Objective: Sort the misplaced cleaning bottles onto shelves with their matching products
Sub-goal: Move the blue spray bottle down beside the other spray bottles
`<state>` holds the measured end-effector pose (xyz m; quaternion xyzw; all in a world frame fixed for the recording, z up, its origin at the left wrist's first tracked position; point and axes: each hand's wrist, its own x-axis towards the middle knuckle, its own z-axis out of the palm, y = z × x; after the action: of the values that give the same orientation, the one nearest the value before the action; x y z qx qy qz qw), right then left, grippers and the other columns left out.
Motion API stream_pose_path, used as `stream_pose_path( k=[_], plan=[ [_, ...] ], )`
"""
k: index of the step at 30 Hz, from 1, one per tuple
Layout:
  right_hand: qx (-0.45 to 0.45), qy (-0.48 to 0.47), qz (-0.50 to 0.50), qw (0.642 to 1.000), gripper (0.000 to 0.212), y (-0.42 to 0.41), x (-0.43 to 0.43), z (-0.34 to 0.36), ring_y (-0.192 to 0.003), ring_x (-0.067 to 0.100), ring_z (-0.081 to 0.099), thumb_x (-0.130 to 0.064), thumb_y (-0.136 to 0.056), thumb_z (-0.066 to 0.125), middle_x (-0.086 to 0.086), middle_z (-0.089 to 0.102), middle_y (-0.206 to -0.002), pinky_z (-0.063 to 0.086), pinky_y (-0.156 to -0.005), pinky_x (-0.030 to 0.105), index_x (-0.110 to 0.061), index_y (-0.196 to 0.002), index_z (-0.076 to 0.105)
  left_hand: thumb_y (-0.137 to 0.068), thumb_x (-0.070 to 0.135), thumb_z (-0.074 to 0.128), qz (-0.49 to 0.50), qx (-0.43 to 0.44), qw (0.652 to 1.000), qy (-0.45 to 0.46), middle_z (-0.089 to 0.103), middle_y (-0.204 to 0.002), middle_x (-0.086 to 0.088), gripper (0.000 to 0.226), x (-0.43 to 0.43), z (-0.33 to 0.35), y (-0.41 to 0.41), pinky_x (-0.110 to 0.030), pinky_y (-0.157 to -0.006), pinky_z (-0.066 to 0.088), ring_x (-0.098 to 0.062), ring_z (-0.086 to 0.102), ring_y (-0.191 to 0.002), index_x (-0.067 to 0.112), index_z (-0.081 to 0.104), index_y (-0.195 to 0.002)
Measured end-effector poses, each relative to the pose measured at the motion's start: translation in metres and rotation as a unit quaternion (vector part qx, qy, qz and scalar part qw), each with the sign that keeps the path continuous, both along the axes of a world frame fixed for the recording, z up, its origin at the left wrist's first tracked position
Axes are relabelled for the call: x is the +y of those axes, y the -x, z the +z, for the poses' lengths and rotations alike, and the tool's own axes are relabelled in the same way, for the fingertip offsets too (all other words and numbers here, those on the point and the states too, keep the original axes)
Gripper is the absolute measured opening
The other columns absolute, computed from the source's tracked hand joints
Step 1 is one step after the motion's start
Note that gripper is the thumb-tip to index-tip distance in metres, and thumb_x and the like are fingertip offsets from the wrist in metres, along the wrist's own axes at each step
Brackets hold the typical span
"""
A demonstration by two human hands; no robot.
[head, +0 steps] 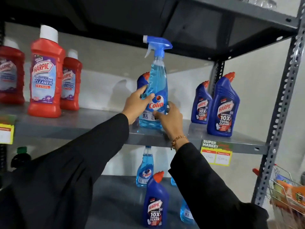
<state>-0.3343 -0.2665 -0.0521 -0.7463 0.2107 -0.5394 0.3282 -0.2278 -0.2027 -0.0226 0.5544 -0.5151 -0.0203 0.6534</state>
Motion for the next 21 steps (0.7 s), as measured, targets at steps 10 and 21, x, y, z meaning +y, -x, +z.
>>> stream_pose_path(
  k=[10, 21],
  plan=[
    [-0.126, 0.060, 0.106, 0.985, 0.038, 0.062, 0.078, -0.044, -0.090, 0.008, 0.069, -0.021, -0.082, 0.068, -0.008, 0.071, -0.102, 0.060, -0.076, 0.034, -0.024, -0.118, 0.055, -0.090, 0.035, 0.056, 0.048, -0.056, 0.987, 0.144, 0.061, -0.127, 0.006, 0.049, 0.087, -0.047, 0.071, -0.032, -0.085, 0.056, -0.005, 0.063, -0.105, 0.028, 0.041, -0.136],
    [-0.054, -0.068, 0.113, 0.990, 0.058, 0.050, 0.095, -0.226, -0.101, -0.015, 0.056, -0.008, -0.076, 0.074, -0.029, 0.057, -0.110, 0.042, -0.084, 0.001, -0.044, -0.111, 0.044, -0.079, 0.042, 0.063, 0.061, -0.058, 0.996, -0.020, 0.053, -0.124, 0.026, 0.049, 0.127, -0.224, 0.044, -0.026, -0.097, 0.046, 0.003, 0.052, -0.118, 0.057, 0.043, -0.121]
  ],
)
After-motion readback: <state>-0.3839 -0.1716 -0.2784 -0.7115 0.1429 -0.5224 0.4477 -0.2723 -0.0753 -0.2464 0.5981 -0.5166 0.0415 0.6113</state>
